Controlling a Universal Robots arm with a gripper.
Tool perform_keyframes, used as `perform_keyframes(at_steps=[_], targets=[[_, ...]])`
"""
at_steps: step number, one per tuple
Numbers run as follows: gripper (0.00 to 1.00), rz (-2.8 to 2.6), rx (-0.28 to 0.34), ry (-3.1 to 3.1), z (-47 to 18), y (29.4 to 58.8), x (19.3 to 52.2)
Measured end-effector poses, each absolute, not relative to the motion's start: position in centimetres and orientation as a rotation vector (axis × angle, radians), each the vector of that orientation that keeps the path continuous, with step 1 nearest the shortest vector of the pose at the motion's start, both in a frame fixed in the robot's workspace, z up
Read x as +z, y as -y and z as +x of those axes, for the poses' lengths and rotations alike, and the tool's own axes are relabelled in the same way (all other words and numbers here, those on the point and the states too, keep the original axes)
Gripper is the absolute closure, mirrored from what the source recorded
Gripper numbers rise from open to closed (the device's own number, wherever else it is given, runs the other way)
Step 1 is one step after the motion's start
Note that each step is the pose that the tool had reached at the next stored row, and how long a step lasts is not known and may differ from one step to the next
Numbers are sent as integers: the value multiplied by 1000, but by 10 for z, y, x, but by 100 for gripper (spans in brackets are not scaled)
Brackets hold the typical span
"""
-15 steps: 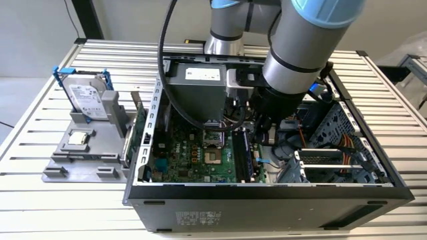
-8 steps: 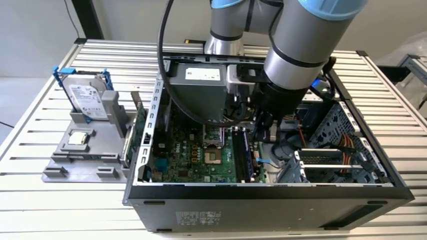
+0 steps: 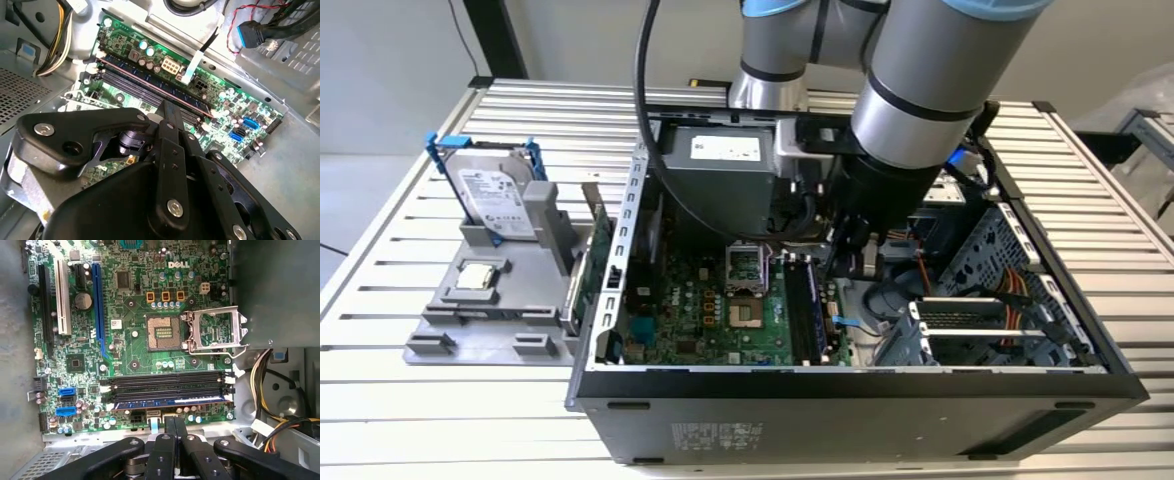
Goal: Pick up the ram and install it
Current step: 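Press down the ram until it locks into place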
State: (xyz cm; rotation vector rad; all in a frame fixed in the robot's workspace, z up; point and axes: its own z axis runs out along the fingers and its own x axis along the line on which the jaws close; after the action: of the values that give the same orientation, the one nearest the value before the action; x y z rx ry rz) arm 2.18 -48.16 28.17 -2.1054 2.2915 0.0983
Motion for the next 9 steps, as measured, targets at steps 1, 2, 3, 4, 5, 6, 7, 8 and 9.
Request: perform_keyframes(at_steps=[1, 2, 3, 4, 5, 6, 7, 8, 9], targets=[[100, -2105, 98, -2292, 22, 482, 284], [100, -2106, 98, -2292, 22, 482, 286], [100, -2106, 98, -2292, 22, 482, 288], [100, -2106, 98, -2291, 22, 482, 289], [100, -2107, 97, -2291, 22, 482, 290], [100, -2108, 97, -2290, 22, 482, 292], [100, -2109, 97, -2290, 22, 482, 294], [100, -2109, 97, -2289, 22, 482, 295], [100, -2110, 97, -2289, 22, 482, 297]])
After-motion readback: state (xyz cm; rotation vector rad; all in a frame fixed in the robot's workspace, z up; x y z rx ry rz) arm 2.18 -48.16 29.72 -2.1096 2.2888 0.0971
